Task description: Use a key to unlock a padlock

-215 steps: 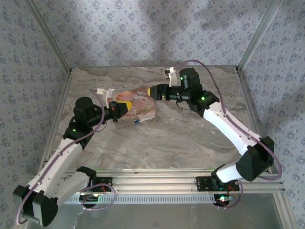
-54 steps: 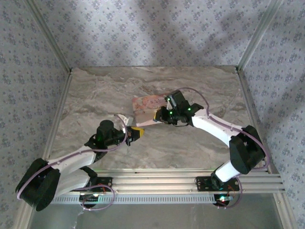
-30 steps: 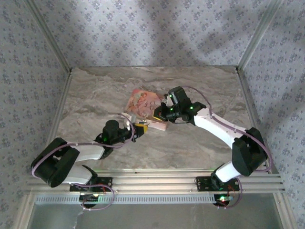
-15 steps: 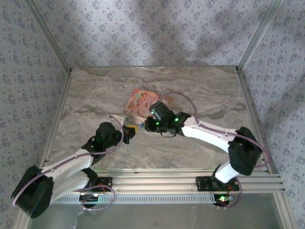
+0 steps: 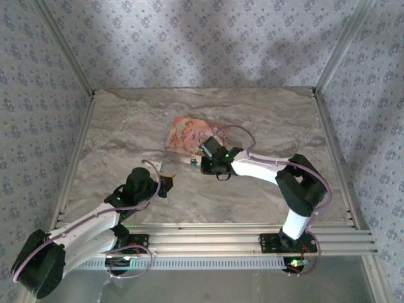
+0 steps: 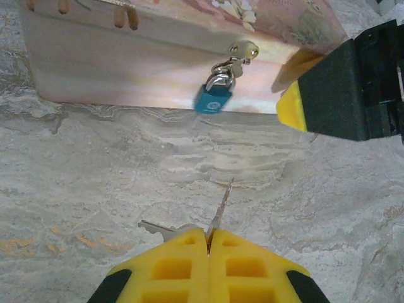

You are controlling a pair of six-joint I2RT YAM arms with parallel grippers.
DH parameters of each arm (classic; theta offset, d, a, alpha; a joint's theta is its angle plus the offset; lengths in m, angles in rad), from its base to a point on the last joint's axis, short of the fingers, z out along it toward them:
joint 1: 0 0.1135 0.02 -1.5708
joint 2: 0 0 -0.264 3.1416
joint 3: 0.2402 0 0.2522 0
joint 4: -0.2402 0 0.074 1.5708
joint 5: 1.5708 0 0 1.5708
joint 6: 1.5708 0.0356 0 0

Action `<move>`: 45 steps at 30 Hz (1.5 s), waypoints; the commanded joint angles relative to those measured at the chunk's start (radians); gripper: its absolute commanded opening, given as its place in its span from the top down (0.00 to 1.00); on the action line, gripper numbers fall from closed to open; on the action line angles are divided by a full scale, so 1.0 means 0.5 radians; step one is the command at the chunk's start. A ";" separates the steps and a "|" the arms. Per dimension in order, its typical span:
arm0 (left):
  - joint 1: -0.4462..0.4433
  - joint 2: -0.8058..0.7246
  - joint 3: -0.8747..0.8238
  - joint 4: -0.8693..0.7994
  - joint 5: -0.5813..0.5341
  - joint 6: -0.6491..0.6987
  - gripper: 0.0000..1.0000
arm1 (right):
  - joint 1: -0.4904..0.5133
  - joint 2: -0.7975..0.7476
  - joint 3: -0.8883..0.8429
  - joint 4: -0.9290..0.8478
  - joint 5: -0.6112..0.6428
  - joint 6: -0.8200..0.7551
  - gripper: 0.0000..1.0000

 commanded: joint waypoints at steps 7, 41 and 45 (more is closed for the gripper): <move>0.019 -0.057 -0.024 -0.061 -0.031 0.039 1.00 | 0.108 -0.078 0.029 -0.052 0.373 -0.147 0.58; 0.028 -0.500 -0.007 -0.649 -0.334 -0.173 1.00 | 0.351 0.700 0.809 -0.194 1.009 0.283 0.46; 0.027 -0.500 -0.013 -0.635 -0.321 -0.170 1.00 | 0.322 0.708 0.807 -0.166 1.009 0.268 0.48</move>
